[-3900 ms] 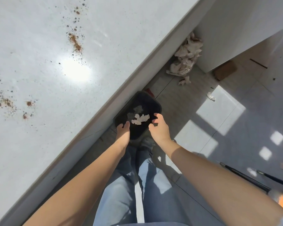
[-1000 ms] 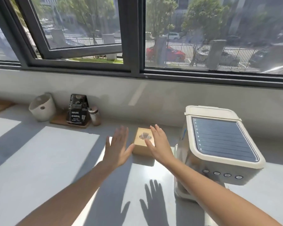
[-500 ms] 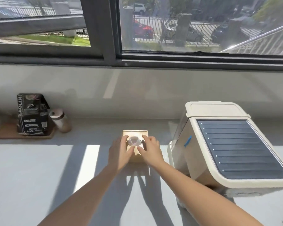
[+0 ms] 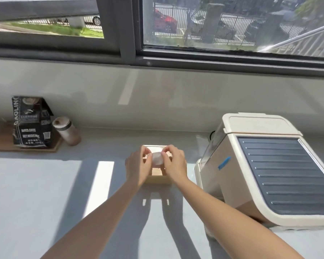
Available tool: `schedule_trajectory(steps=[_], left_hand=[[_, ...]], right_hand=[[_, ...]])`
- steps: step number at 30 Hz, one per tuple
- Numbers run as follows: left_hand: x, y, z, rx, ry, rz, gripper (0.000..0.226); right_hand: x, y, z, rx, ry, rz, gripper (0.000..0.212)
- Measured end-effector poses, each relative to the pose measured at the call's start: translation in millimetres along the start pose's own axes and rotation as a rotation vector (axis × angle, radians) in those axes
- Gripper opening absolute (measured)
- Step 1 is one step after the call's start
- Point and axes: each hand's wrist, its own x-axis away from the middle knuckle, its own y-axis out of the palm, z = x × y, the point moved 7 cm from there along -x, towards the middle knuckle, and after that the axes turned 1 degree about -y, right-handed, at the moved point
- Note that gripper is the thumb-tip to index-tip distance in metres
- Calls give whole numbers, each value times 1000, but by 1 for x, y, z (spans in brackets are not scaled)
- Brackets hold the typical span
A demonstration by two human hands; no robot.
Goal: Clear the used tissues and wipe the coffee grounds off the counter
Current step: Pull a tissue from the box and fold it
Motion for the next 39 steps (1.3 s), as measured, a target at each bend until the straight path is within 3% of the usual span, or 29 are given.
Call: schedule_trajectory(steps=[4, 9, 13, 17, 20, 22, 25, 27, 34, 39], left_hand=[[2, -23, 35, 274, 24, 20, 7], [12, -60, 82, 417, 188, 22, 4], [33, -65, 96, 370, 255, -149, 22], [58, -58, 78, 335, 199, -212, 6], [73, -50, 57, 280, 138, -254, 15], [79, -45, 40, 182, 84, -255, 10], [82, -35, 18, 61, 58, -291, 22], [82, -35, 10, 31, 60, -265, 24], [50, -37, 2, 44, 17, -65, 11], [21, -20, 1, 87, -7, -18, 15]], right_hand=[[0, -17, -39, -197, -73, 32, 13], [14, -49, -88, -355, -215, 116, 15], [30, -64, -97, -414, -195, 88, 3], [57, -53, -70, -374, -126, -112, 28], [76, -42, -42, -297, -81, -228, 38], [82, -37, -22, -193, -22, -255, 35], [84, -33, 3, -88, 57, -255, 22], [82, -31, 11, -69, 69, -245, 10], [53, -31, 10, -50, 96, -66, 11], [24, -15, 10, -17, 120, -84, 16]])
